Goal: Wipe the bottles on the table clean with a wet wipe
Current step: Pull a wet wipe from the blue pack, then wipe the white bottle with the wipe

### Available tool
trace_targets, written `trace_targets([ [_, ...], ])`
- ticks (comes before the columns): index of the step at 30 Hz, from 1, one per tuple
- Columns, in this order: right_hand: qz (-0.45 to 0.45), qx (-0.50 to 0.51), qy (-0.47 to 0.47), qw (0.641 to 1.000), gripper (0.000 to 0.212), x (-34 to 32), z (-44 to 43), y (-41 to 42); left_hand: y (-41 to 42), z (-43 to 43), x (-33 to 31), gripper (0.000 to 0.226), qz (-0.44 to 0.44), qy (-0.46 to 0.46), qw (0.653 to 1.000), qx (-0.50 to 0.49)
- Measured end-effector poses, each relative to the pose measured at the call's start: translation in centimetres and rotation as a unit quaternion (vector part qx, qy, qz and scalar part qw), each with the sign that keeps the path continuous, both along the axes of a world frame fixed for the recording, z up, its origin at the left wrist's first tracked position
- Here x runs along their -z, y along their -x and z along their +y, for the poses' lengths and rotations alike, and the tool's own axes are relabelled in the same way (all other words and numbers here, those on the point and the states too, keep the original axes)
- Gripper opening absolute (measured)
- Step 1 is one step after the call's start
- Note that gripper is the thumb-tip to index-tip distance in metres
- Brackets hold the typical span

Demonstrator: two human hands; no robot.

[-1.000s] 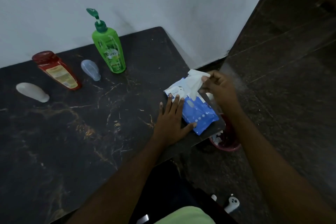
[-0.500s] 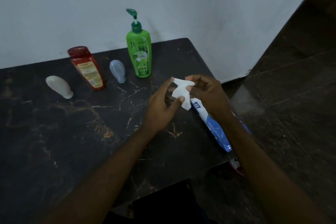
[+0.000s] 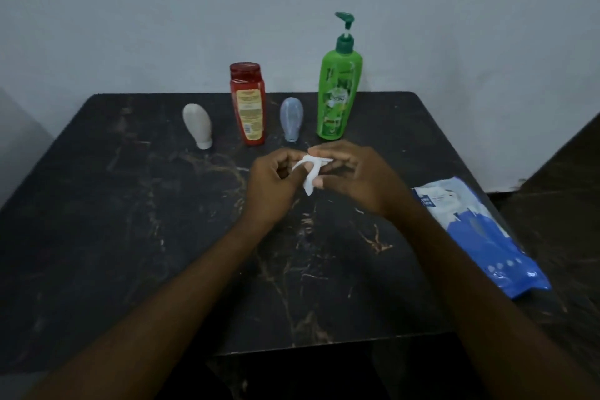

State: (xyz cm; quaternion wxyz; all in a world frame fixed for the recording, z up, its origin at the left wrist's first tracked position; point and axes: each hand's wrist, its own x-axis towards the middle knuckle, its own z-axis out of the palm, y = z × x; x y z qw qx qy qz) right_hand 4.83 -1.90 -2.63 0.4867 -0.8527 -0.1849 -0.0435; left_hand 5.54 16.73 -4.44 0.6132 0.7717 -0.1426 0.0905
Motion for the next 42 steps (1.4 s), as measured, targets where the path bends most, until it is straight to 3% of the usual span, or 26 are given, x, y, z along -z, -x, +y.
trace_targets([
  [7, -0.114, 0.049, 0.041, 0.991, 0.029, 0.6, 3.7, 0.8, 2.4, 2.7, 0.9, 0.015, -0.008, -0.004, 1.0, -0.012],
  [12, -0.047, 0.088, -0.035, 0.994, 0.021, 1.8, 5.3, 1.2, 3.6, 4.7, 1.4, 0.017, 0.011, -0.059, 0.998, -0.025],
  [23, 0.075, 0.117, -0.14, 0.98, 0.012, 5.0, 9.1, -2.8, -2.6, 11.5, 4.4, 0.019, 0.034, -0.114, 0.944, -0.307],
  [26, 0.084, 0.117, -0.138, 0.98, 0.01, 5.4, 10.3, -4.0, -5.3, 12.6, 5.2, 0.036, 0.056, -0.115, 0.931, -0.341],
  [30, 0.068, 0.106, -0.139, 0.982, 0.009, 6.3, 11.7, -4.9, -8.7, 12.9, 5.2, 0.075, 0.093, -0.143, 0.919, -0.356],
  [38, 0.049, 0.139, -0.124, 0.981, 0.012, 7.8, 12.7, -6.2, -12.3, 11.2, 4.3, 0.1, 0.036, -0.136, 0.918, -0.371],
  [42, 0.021, 0.137, -0.107, 0.984, 0.011, 7.9, 12.6, -6.1, -13.0, 10.8, 4.2, 0.097, -0.021, -0.171, 0.915, -0.365],
])
